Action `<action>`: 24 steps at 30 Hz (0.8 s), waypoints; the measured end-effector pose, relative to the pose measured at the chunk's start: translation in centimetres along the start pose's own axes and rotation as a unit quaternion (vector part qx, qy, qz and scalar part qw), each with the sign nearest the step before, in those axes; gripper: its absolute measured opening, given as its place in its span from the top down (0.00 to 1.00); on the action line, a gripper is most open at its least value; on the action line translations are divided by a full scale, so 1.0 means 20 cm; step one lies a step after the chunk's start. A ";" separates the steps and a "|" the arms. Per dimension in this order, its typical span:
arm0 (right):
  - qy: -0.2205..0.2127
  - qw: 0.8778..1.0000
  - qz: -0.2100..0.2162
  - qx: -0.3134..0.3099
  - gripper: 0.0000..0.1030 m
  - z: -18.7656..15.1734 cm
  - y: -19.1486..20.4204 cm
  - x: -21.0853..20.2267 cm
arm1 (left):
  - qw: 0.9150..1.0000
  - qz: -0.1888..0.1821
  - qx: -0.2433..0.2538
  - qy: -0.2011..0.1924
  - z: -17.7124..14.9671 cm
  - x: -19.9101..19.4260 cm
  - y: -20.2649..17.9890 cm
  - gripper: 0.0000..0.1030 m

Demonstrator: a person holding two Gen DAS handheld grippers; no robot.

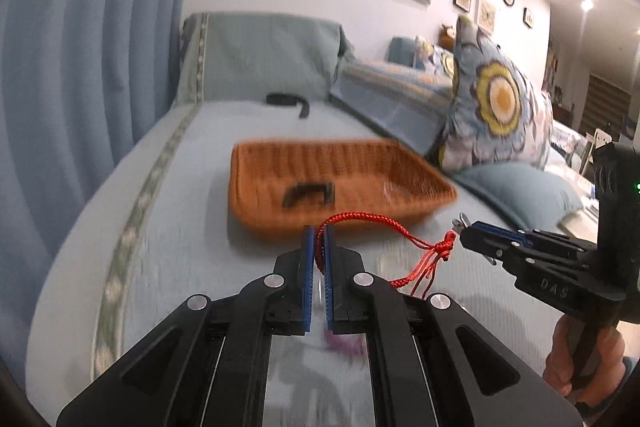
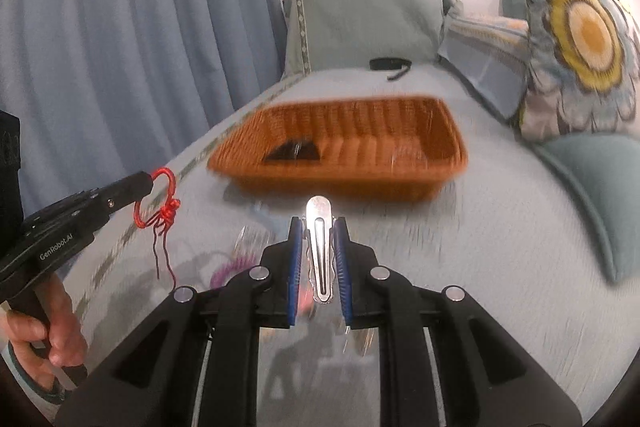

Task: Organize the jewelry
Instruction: 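Lower the red cord bracelet and hair clip into the basket, opening both tools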

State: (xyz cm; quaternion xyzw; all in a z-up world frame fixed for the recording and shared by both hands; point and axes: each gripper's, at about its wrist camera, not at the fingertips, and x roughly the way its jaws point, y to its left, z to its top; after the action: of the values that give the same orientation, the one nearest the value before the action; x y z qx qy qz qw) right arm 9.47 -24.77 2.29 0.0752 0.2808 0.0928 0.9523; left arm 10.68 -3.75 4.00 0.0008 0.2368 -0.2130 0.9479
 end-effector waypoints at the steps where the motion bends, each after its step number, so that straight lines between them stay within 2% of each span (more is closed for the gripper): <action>1: -0.001 1.000 -0.004 -0.003 0.87 0.04 -0.01 0.02 | 1.000 0.001 -0.001 -0.003 0.05 0.05 0.00 0.98; 4: 0.008 1.000 -0.014 -0.011 0.87 0.17 -0.06 0.15 | 1.000 -0.001 -0.012 -0.004 0.17 0.19 0.02 0.98; 9: 0.039 0.999 -0.021 0.011 0.87 0.33 -0.18 0.39 | 1.000 0.012 -0.022 0.004 0.27 0.42 0.05 0.98; 15: 0.094 0.994 -0.009 0.052 0.87 0.37 -0.32 0.63 | 0.999 0.033 -0.024 0.027 0.29 0.66 0.07 0.98; 24: 0.122 0.991 -0.017 0.047 0.86 0.34 -0.29 0.74 | 0.997 0.042 -0.024 0.052 0.24 0.77 0.10 0.97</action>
State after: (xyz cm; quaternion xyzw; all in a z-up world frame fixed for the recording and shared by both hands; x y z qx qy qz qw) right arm 26.19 -27.85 -0.89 0.1031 0.4003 0.0717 0.9077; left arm 25.98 -8.60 1.15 -0.0014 0.2906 -0.1668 0.9422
